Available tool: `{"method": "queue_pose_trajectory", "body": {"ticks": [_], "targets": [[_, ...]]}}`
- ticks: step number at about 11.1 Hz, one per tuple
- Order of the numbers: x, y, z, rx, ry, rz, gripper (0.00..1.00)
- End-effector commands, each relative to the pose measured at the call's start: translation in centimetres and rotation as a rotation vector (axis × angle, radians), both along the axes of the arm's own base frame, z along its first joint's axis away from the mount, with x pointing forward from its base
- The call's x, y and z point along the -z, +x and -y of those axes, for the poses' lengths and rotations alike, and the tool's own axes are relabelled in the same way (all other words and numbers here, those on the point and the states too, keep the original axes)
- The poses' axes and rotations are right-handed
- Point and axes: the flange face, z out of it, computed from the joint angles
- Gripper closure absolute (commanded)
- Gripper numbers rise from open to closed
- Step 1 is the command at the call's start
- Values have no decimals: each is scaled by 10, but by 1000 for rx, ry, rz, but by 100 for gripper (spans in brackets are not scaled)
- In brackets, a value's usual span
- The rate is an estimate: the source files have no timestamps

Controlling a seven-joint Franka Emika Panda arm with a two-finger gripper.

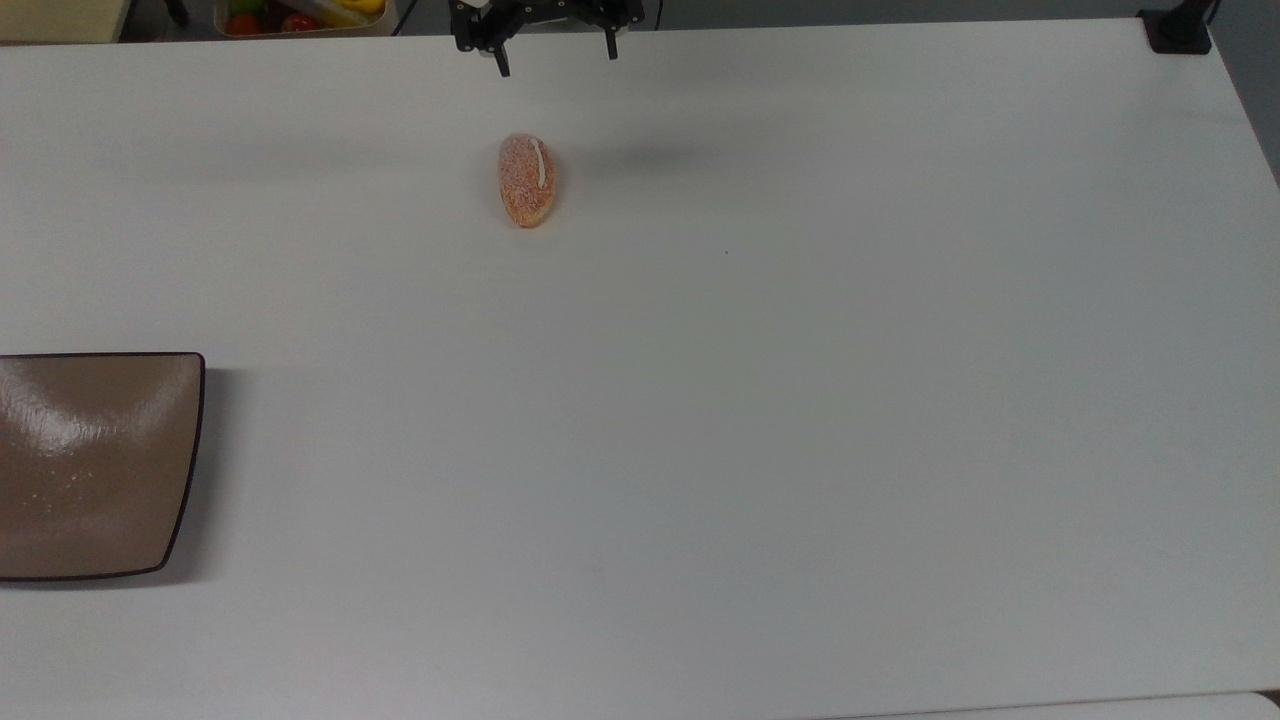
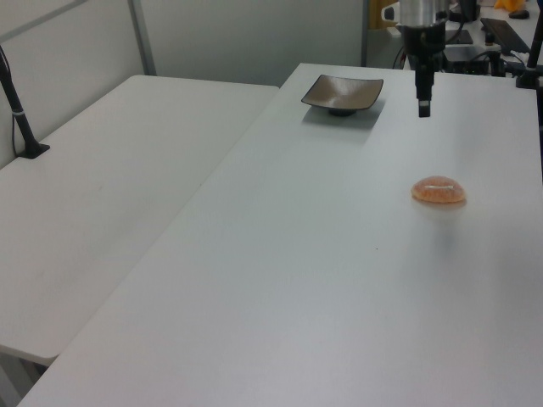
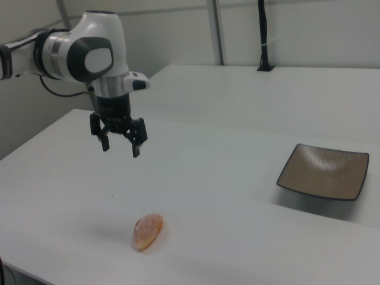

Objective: Bread is placed on a ceramic plate
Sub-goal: 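Lower the gripper over the bread roll and close on it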

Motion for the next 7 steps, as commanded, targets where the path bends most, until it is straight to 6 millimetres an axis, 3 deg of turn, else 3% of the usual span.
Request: {"method": "queue_pose_trajectory", "body": {"ticks": [1,5,7], "targets": [[35,-43,6,-34,10,-82,0],[103,-74,16,-25,-12,-79,0],[129,-76,24,-27,-45,-12,0]]}}
